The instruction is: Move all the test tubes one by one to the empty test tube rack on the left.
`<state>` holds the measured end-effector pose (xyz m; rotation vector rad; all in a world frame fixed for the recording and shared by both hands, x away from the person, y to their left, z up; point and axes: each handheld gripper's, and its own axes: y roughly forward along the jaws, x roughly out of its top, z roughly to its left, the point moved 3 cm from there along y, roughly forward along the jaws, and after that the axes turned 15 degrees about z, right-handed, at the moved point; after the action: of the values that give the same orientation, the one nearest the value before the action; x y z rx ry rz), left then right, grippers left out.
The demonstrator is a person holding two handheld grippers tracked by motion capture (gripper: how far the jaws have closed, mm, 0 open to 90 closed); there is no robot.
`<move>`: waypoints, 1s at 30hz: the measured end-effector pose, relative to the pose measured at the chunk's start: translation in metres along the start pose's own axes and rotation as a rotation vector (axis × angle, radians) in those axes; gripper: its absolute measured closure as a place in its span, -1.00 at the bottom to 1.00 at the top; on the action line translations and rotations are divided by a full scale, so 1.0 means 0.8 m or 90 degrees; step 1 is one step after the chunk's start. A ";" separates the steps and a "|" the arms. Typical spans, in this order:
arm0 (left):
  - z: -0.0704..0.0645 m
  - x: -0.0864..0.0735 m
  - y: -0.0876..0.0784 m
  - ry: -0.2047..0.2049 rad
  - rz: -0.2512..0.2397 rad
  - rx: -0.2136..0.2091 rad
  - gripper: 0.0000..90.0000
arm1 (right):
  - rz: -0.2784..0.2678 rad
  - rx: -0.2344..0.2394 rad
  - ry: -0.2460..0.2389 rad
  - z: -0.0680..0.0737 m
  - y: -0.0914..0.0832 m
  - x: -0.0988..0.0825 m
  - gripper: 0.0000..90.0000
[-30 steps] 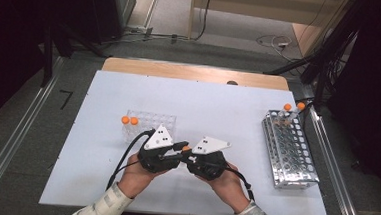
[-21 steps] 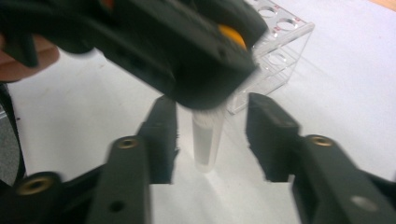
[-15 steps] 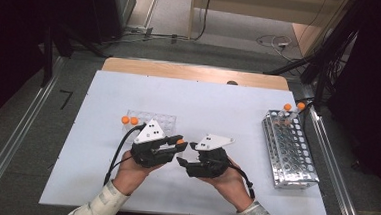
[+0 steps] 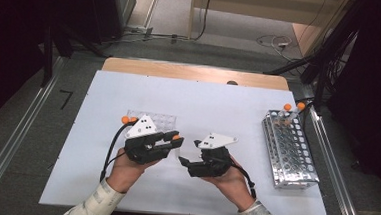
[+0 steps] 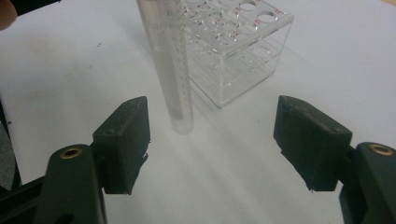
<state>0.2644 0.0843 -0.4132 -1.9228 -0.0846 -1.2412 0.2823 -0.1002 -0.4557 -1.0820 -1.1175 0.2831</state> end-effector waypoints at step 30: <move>0.066 0.003 -0.056 -0.068 -0.065 0.126 0.55 | -0.006 -0.017 0.029 -0.007 -0.002 -0.003 -0.47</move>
<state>0.2832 0.1479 -0.3932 -1.8293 -0.3519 -1.1495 0.2855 -0.1057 -0.4554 -1.1015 -1.0878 0.2349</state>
